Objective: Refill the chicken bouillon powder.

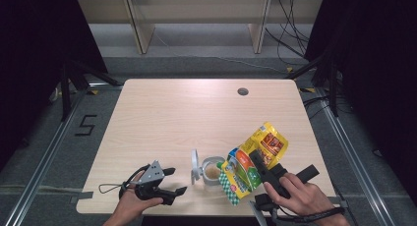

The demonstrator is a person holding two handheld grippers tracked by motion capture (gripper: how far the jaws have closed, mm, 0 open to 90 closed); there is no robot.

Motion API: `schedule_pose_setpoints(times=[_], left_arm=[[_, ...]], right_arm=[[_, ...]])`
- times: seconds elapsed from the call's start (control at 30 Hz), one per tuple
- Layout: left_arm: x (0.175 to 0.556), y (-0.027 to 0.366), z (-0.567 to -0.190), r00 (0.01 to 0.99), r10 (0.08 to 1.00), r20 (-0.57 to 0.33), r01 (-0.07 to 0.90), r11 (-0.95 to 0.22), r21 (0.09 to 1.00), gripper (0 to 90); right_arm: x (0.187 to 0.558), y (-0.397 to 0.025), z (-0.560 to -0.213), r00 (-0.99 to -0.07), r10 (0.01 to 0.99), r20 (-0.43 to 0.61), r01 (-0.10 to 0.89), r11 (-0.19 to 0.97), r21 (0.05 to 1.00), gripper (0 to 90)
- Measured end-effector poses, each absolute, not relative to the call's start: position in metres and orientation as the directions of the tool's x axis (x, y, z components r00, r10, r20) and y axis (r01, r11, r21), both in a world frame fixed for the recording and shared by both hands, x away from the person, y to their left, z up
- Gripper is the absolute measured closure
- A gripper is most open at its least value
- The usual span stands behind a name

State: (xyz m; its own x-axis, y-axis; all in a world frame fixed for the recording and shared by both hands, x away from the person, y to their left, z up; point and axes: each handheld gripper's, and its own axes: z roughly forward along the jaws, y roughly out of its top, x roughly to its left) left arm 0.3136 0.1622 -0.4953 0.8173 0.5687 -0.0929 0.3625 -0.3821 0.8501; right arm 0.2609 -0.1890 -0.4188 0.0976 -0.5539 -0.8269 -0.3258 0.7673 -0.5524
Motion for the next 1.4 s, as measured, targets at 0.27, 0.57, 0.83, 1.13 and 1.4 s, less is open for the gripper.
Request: schedule_pose_setpoints(times=[0.27,0.57,0.83,1.13,1.4], left_arm=[[0.3144,0.1627,-0.4950,0.824,0.561,-0.082,0.350,-0.390,0.852,22.0],[0.3140,0.1627,-0.4952,0.819,0.566,-0.090,0.359,-0.385,0.850,22.0],[0.3144,0.1627,-0.4951,0.823,0.562,-0.082,0.351,-0.390,0.851,22.0],[0.3138,0.1622,-0.4956,0.818,0.566,-0.102,0.368,-0.380,0.848,22.0],[0.3147,0.1629,-0.4952,0.825,0.558,-0.085,0.352,-0.390,0.851,22.0]], right_arm=[[0.2604,-0.1896,-0.4180,0.099,-0.556,-0.825,-0.325,0.766,-0.555,56.1],[0.2607,-0.1911,-0.4194,0.100,-0.534,-0.839,-0.333,0.777,-0.534,57.1],[0.2599,-0.1909,-0.4182,0.105,-0.559,-0.823,-0.323,0.763,-0.559,57.2],[0.2606,-0.1910,-0.4186,0.104,-0.535,-0.838,-0.331,0.776,-0.537,57.3],[0.2603,-0.1914,-0.4169,0.103,-0.554,-0.826,-0.321,0.768,-0.555,57.9]])
